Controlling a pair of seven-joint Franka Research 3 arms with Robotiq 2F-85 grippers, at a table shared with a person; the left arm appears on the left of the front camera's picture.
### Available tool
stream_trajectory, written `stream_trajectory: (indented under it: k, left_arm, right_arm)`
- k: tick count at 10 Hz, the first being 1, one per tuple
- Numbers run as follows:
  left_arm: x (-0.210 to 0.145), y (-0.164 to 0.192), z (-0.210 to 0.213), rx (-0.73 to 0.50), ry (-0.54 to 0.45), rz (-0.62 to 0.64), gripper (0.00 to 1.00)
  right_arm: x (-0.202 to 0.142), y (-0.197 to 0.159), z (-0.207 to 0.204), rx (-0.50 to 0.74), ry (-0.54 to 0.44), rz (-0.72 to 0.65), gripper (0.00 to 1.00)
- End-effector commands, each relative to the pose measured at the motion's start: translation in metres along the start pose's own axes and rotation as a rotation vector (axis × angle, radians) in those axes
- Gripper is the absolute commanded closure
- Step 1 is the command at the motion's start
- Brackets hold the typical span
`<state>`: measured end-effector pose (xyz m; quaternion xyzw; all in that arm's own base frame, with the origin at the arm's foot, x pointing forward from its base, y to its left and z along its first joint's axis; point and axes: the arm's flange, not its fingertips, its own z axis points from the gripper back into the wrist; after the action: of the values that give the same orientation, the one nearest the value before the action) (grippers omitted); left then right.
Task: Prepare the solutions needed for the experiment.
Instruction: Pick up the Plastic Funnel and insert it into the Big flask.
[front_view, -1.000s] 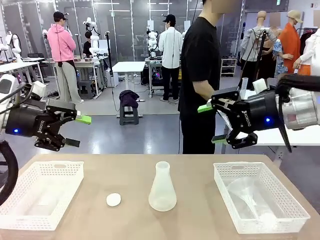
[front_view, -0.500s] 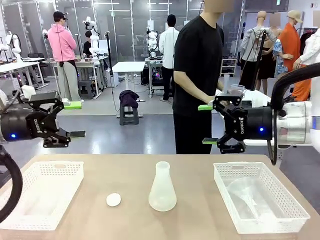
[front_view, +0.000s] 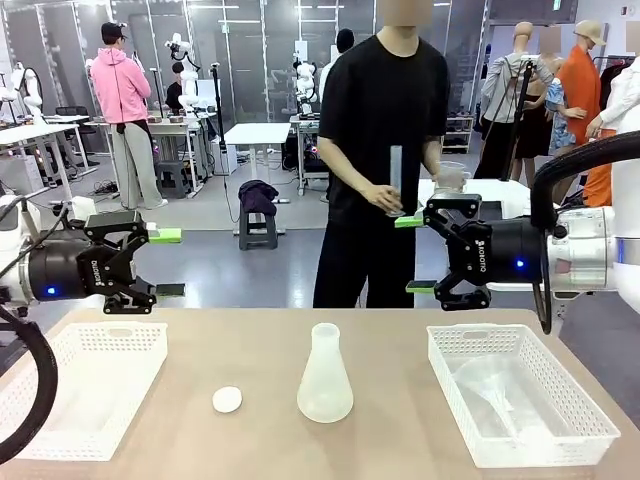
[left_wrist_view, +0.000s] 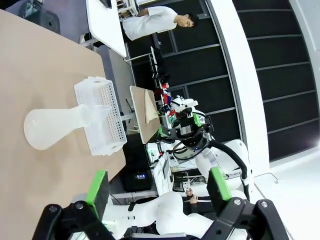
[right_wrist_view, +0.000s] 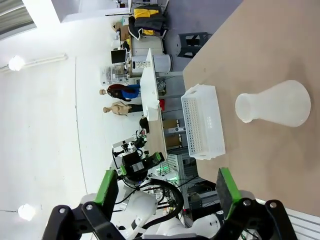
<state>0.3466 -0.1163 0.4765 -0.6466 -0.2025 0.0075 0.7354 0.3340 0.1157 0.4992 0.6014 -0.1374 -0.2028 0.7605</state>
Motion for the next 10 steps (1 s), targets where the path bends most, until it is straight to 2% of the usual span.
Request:
stream_trajectory:
  k: [1,6,7,8,10]
  left_arm:
    - [-0.002,-0.006,0.001,-0.032,-0.011,0.013,0.00]
    - [-0.002,-0.006,0.001,-0.032,-0.011,0.013,0.00]
    - [-0.002,-0.006,0.001,-0.032,-0.011,0.013,0.00]
    - [-0.002,-0.006,0.001,-0.032,-0.011,0.013,0.00]
    - [-0.002,-0.006,0.001,-0.032,-0.011,0.013,0.00]
  right_arm:
    - [-0.003,0.001,-0.001,0.014,-0.002,-0.021,0.00]
    - [0.000,0.000,0.001,0.000,0.002,0.002,0.00]
    - [0.020,-0.002,0.004,-0.096,0.009,0.043,0.00]
    - [0.036,-0.002,0.008,-0.232,-0.012,0.139,0.00]
    - [0.064,0.010,0.023,-0.420,0.038,0.292,0.00]
